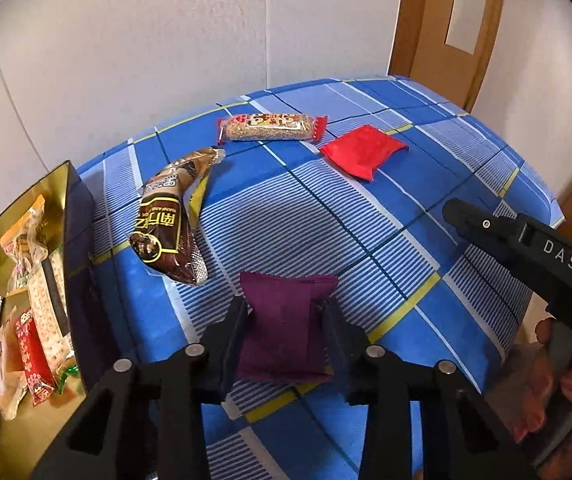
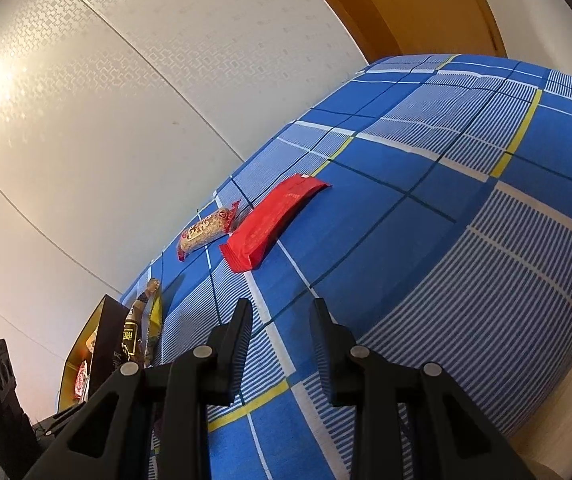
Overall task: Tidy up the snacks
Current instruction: 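Lift the purple pouch with the left tool while the right grasps the large red bag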
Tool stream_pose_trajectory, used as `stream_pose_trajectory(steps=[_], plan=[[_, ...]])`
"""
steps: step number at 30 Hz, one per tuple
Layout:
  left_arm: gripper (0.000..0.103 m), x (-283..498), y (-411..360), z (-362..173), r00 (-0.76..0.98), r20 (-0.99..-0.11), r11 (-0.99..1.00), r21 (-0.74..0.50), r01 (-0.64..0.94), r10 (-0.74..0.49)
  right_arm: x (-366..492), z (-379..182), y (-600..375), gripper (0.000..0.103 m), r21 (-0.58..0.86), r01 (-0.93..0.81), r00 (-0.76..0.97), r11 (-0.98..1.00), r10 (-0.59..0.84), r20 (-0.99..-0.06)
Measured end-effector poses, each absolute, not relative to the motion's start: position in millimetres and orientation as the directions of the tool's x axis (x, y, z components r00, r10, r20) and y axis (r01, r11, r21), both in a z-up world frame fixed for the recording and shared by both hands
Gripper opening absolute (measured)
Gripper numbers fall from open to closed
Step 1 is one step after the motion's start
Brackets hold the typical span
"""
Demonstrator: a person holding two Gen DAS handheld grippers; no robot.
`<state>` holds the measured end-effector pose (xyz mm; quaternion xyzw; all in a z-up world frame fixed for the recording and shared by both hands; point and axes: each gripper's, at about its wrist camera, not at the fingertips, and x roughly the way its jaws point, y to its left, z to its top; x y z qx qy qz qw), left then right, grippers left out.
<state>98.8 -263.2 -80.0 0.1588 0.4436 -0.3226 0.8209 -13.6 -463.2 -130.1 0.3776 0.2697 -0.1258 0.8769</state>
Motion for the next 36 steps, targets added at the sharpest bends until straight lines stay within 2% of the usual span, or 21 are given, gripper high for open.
stream_pose_trajectory(steps=[1,4,6,7,10,15,20,28,32,36], plan=[[0.052,98.6,-263.0,-81.3,0.396,-0.834,0.745,-0.026,0.667,-0.384,-13.4,-130.4,-463.2,0.030,0.595,0.424,0.823,0.683,-0.016,-0.568],[0.058,100.3,-260.6,-87.1,0.379,-0.845,0.751,-0.039,0.660,-0.377,-12.7,-130.5,-462.6,0.030,0.594,0.422,0.823,0.685,-0.014,-0.568],[0.057,100.0,-260.8,-91.6,0.365,-0.853,0.750,-0.045,0.660,-0.373,-12.1,-129.8,-461.7,0.030,0.590,0.419,0.823,0.690,-0.015,-0.567],[0.049,99.0,-261.3,-93.9,0.359,-0.856,0.748,-0.046,0.663,-0.371,-11.9,-129.6,-461.4,0.030,0.589,0.419,0.823,0.691,-0.016,-0.567],[0.047,94.0,-260.7,-96.6,0.377,-0.844,0.745,-0.040,0.666,-0.382,-10.4,-129.2,-462.7,0.030,0.587,0.420,0.823,0.692,-0.018,-0.568],[0.046,88.3,-252.7,-101.4,0.408,-0.810,0.755,-0.063,0.653,-0.421,0.1,-124.1,-468.5,0.030,0.580,0.410,0.819,0.704,-0.003,-0.574],[0.046,84.7,-247.6,-103.1,0.433,-0.779,0.755,-0.076,0.652,-0.453,38.0,-109.5,-467.8,0.030,0.475,0.373,0.781,0.797,0.007,-0.624],[0.046,78.3,-245.3,-105.1,0.461,-0.754,0.746,-0.058,0.663,-0.468,123.0,-111.4,-490.1,0.041,0.376,0.496,0.641,0.783,-0.037,-0.767],[0.046,75.9,-244.0,-106.0,0.473,-0.741,0.743,-0.052,0.667,-0.476,148.8,-120.3,-490.6,0.043,0.365,0.515,0.607,0.775,-0.029,-0.794],[0.046,75.1,-243.9,-106.0,0.476,-0.738,0.740,-0.045,0.671,-0.477,150.4,-118.5,-474.6,0.045,0.260,0.469,0.613,0.844,-0.099,-0.784]])
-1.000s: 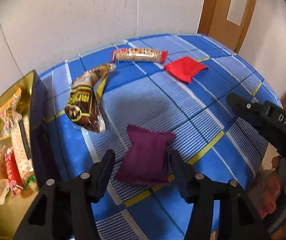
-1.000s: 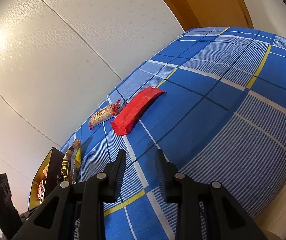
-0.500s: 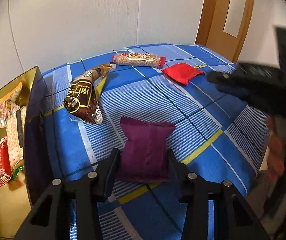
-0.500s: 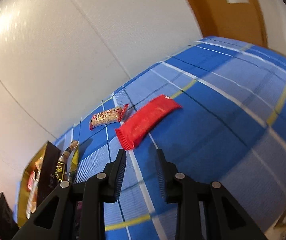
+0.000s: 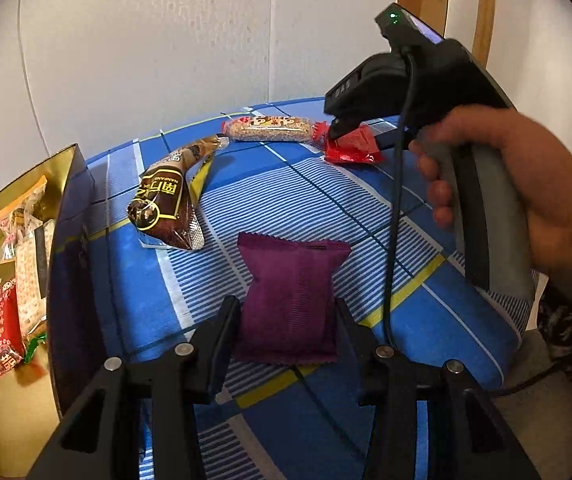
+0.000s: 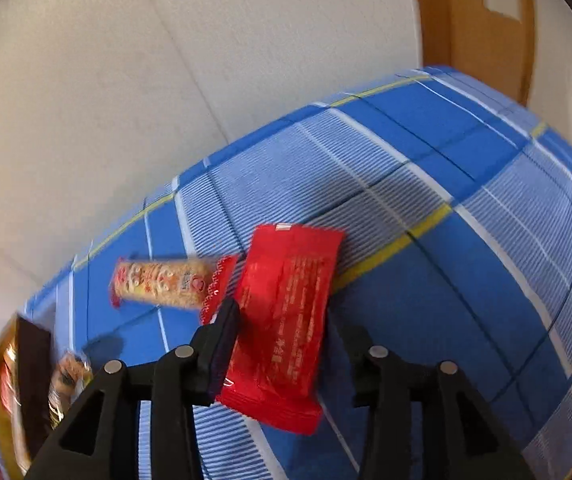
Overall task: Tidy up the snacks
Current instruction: 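Lift the purple pouch with the left tool while the right grasps the large red bag, then carry the purple pouch into the tray and open the left tool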
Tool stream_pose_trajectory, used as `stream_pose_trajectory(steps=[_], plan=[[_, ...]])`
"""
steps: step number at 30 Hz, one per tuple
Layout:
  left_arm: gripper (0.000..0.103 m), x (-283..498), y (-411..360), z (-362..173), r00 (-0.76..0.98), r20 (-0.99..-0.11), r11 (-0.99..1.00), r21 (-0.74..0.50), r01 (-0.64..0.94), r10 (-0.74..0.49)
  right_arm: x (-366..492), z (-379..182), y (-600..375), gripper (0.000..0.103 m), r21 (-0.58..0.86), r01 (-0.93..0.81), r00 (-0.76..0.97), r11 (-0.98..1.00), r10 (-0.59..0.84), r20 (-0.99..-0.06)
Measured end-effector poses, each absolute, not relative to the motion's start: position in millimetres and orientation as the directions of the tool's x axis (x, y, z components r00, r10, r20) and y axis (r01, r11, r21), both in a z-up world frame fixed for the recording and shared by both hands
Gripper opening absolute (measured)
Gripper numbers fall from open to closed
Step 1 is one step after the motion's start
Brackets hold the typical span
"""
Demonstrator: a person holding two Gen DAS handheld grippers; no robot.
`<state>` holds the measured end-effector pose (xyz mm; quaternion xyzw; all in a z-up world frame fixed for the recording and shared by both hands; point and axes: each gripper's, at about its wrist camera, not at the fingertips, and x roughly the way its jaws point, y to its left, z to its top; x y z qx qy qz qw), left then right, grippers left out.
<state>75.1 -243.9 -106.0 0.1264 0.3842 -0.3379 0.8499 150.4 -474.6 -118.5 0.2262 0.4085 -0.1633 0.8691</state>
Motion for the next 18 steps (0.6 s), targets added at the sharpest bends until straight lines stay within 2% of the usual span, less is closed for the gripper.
stream_pose_trajectory(steps=[2,3,12,18], plan=[[0.046,73.6,-243.4,-105.9,0.480,-0.735,0.737,-0.041,0.674,-0.480,137.1,-120.1,-468.1,0.043,0.247,0.437,0.642,0.865,-0.108,-0.760],[0.046,73.3,-243.2,-106.1,0.482,-0.732,0.737,-0.040,0.675,-0.481,131.2,-120.5,-466.7,0.038,0.252,0.427,0.653,0.869,-0.103,-0.750],[0.046,74.0,-242.5,-106.0,0.482,-0.728,0.742,-0.054,0.668,-0.487,68.5,-125.6,-459.6,0.035,0.355,0.419,0.722,0.836,-0.070,-0.689],[0.045,78.5,-235.0,-102.2,0.434,-0.733,0.746,-0.148,0.649,-0.524,48.3,-125.3,-451.3,0.035,0.362,0.388,0.735,0.848,-0.048,-0.676]])
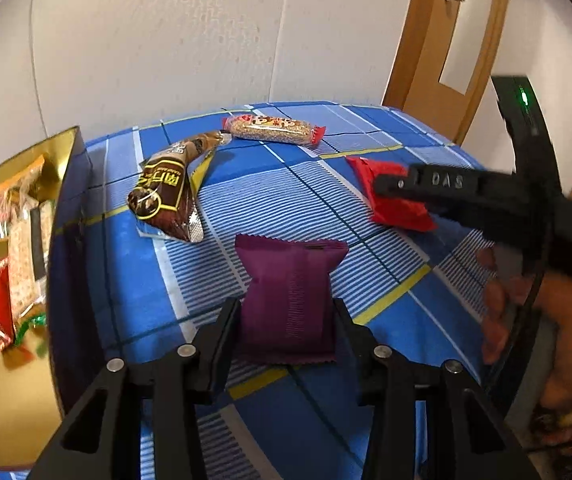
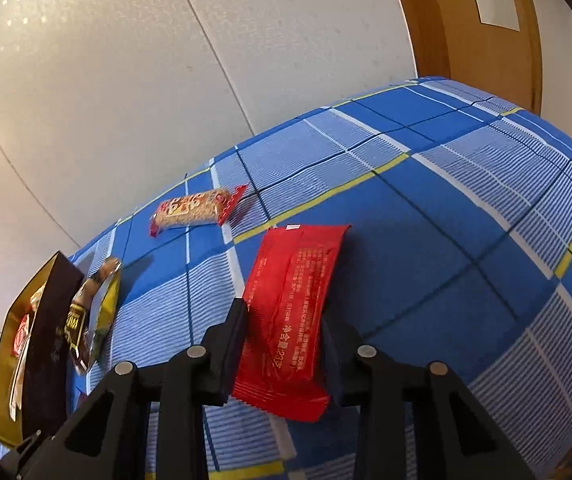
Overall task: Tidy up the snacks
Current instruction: 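Carry the purple pouch into the tray and open the left tool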
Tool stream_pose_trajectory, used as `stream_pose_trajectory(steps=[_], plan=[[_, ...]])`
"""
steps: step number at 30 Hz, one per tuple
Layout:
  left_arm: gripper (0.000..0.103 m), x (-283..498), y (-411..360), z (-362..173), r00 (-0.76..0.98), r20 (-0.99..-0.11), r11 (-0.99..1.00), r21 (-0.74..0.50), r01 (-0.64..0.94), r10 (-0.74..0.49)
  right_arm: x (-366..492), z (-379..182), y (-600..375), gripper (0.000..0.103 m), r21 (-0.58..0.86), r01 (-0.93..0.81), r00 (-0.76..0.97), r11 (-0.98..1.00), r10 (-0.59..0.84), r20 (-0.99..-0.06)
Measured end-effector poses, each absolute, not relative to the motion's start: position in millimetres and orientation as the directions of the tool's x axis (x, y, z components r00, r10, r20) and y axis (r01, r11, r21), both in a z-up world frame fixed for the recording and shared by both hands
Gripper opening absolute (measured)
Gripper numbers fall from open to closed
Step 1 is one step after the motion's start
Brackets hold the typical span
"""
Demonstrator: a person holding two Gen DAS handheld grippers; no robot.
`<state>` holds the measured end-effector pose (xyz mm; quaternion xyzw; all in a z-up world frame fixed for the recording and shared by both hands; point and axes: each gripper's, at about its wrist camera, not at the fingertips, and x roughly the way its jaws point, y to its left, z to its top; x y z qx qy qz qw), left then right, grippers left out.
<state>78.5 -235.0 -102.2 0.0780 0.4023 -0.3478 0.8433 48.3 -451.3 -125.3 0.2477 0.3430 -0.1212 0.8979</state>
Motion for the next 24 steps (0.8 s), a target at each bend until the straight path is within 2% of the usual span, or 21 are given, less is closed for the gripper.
stream_pose_trajectory(steps=[16,24], plan=[[0.045,37.9,-210.1,-52.9,0.457,-0.673,0.714,-0.154,0.683,-0.582,50.1,-126.4,-452.3,0.035,0.361,0.387,0.747,0.848,-0.059,-0.662],[0.045,75.2,-167.4,-35.3,0.495,-0.691,0.785,-0.170,0.596,-0.527,49.3,-126.3,-452.0,0.035,0.357,0.388,0.747,0.849,-0.063,-0.662]])
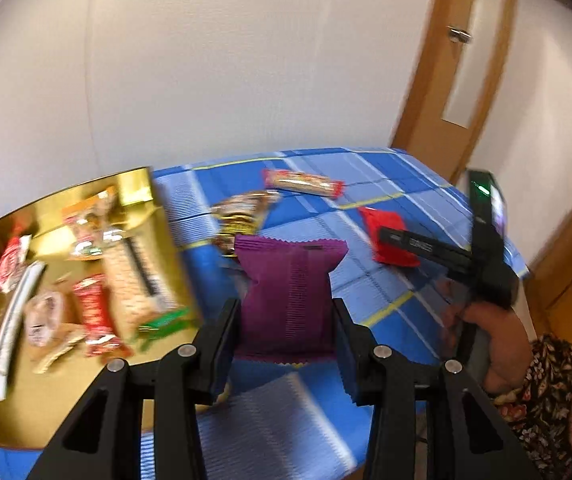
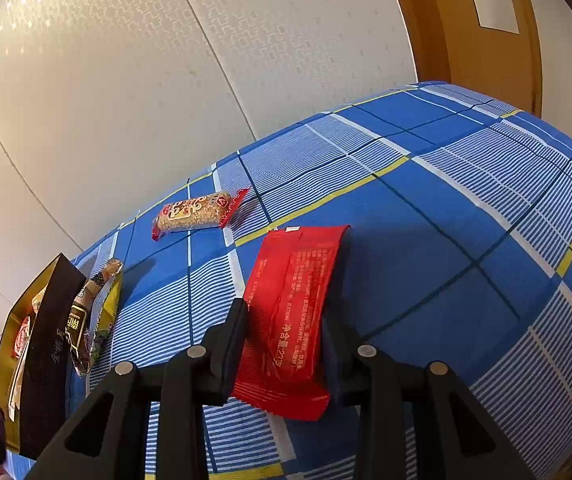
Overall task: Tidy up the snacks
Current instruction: 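Carry the purple pouch into the tray and open the left tool, then carry the large red bag toward the tray with the right tool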
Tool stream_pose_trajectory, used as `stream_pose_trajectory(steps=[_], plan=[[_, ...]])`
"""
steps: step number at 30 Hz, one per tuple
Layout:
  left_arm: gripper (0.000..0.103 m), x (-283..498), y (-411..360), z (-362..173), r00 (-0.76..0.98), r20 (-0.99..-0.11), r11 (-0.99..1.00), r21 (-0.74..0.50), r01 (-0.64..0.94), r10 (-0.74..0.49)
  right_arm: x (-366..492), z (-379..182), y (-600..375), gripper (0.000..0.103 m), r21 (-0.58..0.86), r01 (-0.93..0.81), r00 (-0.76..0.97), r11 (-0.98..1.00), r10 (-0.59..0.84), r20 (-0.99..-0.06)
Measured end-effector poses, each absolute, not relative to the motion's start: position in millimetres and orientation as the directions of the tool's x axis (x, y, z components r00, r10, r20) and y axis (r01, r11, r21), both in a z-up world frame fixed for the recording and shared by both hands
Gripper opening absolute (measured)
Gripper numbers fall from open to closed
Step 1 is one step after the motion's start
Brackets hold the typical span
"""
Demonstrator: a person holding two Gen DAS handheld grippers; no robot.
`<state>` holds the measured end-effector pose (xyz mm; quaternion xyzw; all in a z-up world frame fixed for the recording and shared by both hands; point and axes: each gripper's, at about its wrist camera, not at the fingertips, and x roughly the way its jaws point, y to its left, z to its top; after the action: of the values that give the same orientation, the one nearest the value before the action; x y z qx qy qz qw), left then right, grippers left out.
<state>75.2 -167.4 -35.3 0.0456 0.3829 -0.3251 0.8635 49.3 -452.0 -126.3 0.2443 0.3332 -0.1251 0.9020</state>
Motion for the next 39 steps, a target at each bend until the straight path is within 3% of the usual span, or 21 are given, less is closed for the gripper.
stream_pose_trajectory(steps=[13,21,29,34,39], plan=[[0.045,193.3,-75.8,-35.2,0.557,-0.780,0.931,-0.088,0.354,-0.285,49.9,-126.3,-451.7,0.035,0.355,0.388,0.746,0.851,-0.064,-0.663],[0.045,243.9,-52.7,-54.1,0.552,-0.815,0.958,-0.012,0.287,-0.176,50.1,-127.2,-451.9,0.035,0.363,0.390,0.748,0.846,-0.062,-0.661],[0.046,290.6,-49.0,-73.7,0.509,-0.851,0.974,-0.015,0.228,-0.132,50.9,-127.8,-451.9,0.035,0.376,0.394,0.751,0.839,-0.058,-0.658],[0.055,298.6,-44.6,-80.8,0.498,-0.857,0.980,-0.035,0.196,-0.130,51.8,-128.3,-451.6,0.035,0.373,0.399,0.750,0.838,-0.064,-0.658],[0.055,289.4,-40.7,-82.2,0.497,-0.857,0.981,-0.044,0.188,-0.134,51.5,-128.1,-450.0,0.035,0.370,0.406,0.749,0.836,-0.073,-0.658]])
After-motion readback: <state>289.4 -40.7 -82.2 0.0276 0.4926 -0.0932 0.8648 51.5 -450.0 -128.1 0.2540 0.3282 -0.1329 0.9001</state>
